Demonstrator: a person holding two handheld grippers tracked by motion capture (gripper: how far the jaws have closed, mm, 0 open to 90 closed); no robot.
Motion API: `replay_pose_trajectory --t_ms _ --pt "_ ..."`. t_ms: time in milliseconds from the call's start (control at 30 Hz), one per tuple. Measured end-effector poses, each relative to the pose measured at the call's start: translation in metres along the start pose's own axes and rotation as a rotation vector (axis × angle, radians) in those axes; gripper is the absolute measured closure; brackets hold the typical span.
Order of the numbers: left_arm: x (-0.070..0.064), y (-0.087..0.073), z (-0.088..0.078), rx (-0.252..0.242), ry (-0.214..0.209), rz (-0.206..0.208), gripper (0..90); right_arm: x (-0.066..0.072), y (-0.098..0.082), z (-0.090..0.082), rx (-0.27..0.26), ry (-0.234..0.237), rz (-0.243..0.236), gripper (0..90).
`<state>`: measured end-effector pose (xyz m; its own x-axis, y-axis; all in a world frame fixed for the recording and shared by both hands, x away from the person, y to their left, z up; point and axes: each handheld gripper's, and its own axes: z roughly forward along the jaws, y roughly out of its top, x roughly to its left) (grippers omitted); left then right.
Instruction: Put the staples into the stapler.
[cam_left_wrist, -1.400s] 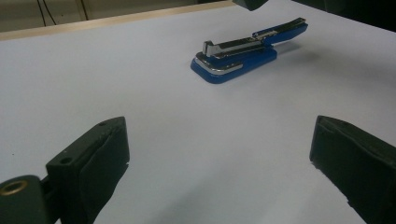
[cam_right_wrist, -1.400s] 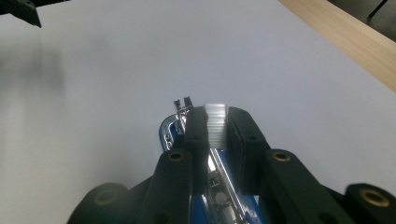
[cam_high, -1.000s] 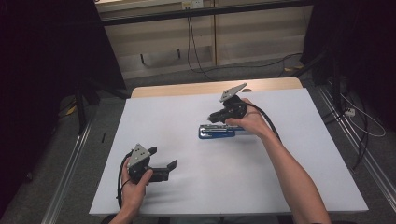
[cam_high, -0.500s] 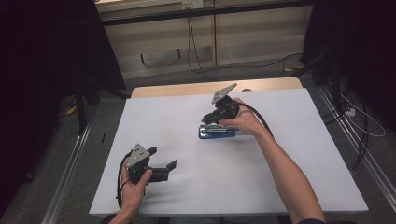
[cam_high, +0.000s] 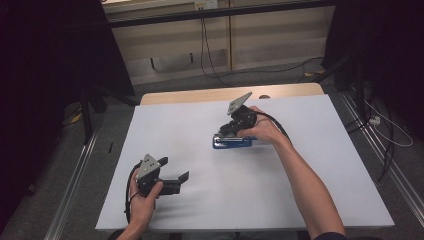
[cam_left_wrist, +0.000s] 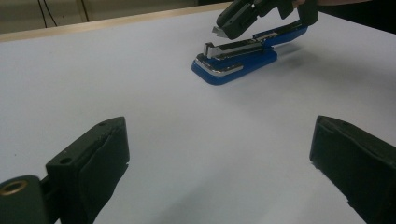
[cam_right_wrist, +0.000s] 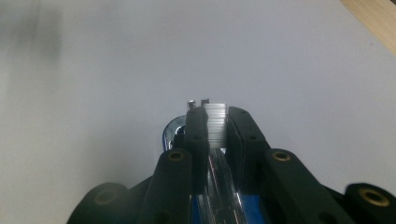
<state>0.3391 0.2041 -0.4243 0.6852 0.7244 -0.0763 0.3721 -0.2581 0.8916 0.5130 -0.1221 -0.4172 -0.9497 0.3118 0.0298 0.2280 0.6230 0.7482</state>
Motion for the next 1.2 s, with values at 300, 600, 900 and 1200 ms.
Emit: replay_pose_trajectory --t_ms 300,600,900,1200 --pt "-0.0005 -0.0002 0.0005 -0.001 0.0 -0.006 4.9 0.0022 0.0007 0.0027 0.018 0.019 -0.055 79.3" --pt "-0.0003 -0.0001 0.0002 0.002 -0.001 -0.001 4.9 0.0023 0.0023 0.0031 0.047 0.019 -0.095 79.3" --pt "0.0 -0.0001 0.0001 0.001 -0.002 -0.002 4.9 0.0026 0.0041 0.0066 0.069 0.024 -0.12 79.3" --pt "0.0002 -0.0003 0.0005 -0.001 -0.005 -0.005 4.9 0.0026 0.0049 0.0066 0.081 0.026 -0.132 79.3"
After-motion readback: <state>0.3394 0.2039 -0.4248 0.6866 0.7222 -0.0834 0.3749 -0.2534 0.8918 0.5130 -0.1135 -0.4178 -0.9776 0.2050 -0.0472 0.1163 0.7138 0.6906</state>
